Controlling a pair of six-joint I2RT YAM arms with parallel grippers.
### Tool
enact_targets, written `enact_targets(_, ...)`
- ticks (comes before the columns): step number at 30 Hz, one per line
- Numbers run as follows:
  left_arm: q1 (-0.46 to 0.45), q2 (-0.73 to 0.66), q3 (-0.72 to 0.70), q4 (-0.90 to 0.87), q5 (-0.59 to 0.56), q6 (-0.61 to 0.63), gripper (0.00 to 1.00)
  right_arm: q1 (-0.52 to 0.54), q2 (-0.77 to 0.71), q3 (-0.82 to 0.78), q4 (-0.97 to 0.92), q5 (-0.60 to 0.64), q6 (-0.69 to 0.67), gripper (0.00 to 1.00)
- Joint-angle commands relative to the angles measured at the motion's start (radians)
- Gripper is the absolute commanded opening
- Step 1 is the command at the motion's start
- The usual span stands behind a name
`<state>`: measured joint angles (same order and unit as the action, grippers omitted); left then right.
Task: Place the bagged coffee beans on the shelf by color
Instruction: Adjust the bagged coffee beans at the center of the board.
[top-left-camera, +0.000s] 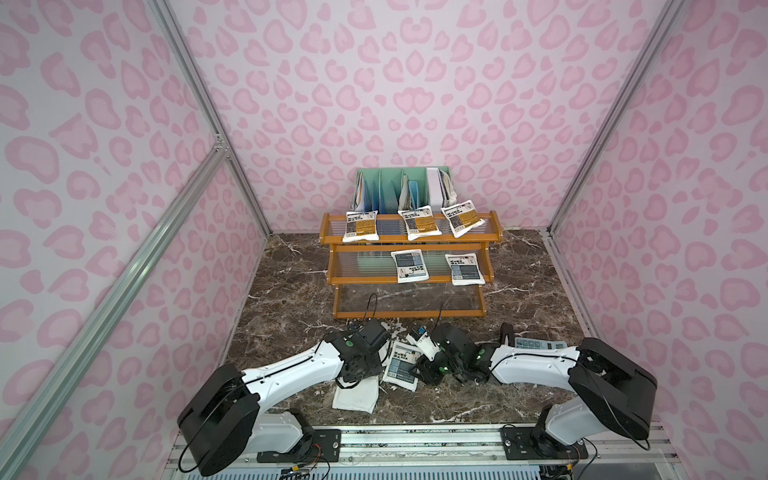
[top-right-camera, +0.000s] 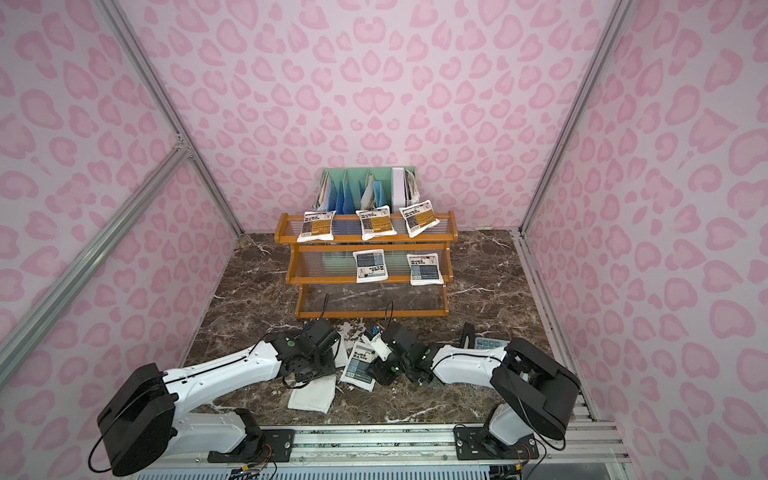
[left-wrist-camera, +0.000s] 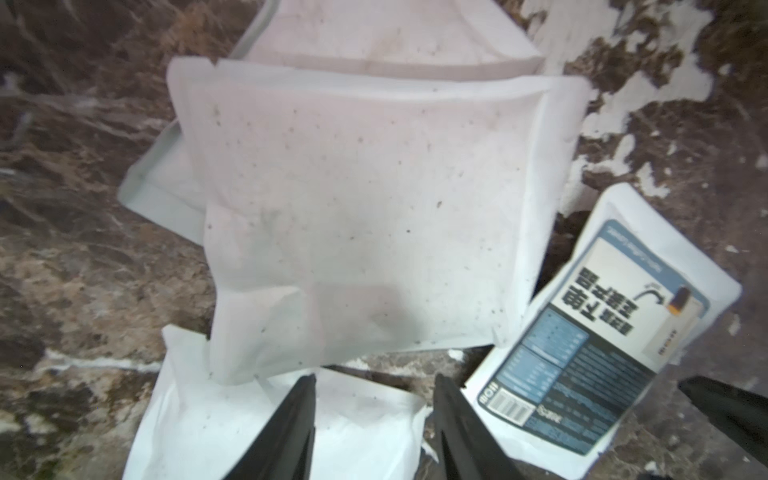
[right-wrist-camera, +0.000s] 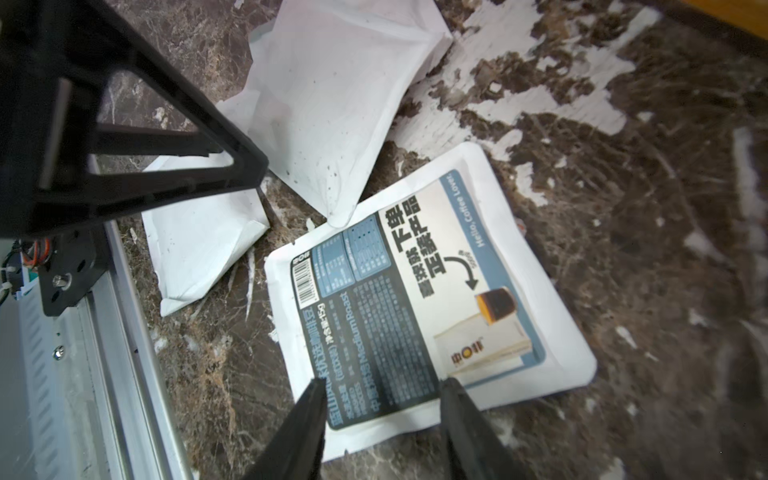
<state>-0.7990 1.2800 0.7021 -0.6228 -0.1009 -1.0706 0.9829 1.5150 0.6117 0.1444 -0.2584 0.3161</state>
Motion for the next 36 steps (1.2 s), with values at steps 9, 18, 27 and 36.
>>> enact_targets(9, -0.022, 0.031, 0.123, 0.054, 0.147, 0.083, 0.53, 0.004, 0.071, 0.025, 0.027, 0.005, -0.02, 0.47)
enact_targets(18, -0.021, 0.139, 0.096, 0.168, 0.186, 0.07, 0.53, -0.008, 0.108, -0.013, 0.039, 0.035, -0.019, 0.46)
enact_targets(27, -0.019, 0.152, 0.07, 0.165, 0.185, 0.061, 0.53, -0.069, 0.075, -0.064, 0.046, 0.033, -0.009, 0.46)
enact_targets(36, -0.026, 0.126, 0.013, 0.167, 0.24, 0.034, 0.54, -0.085, 0.081, -0.075, 0.055, 0.022, -0.003, 0.46)
